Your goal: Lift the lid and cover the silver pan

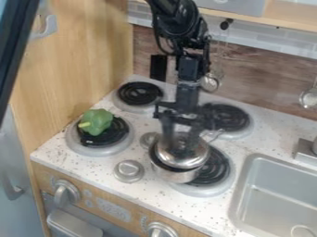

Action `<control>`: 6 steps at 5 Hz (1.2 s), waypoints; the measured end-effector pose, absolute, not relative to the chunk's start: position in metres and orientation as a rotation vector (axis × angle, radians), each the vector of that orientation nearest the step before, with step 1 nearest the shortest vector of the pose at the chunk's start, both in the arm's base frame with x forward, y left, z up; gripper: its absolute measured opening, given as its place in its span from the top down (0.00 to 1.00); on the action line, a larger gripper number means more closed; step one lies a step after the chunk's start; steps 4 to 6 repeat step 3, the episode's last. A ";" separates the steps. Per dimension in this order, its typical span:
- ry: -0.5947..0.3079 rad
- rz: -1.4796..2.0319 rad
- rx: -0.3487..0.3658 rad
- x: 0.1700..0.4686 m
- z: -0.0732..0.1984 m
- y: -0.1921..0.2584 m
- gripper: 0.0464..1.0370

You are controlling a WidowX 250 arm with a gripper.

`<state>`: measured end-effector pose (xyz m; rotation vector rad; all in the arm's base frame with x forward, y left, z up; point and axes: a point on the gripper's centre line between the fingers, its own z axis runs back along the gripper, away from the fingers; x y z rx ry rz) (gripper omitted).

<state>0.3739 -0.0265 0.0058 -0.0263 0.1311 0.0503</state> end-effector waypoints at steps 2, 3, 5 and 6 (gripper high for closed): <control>-0.064 -0.011 -0.025 0.368 0.058 -0.033 0.04; -0.092 -0.039 -0.034 0.362 0.063 -0.034 0.04; -0.092 -0.039 -0.034 0.362 0.063 -0.034 0.04; -0.092 -0.039 -0.034 0.362 0.063 -0.034 0.04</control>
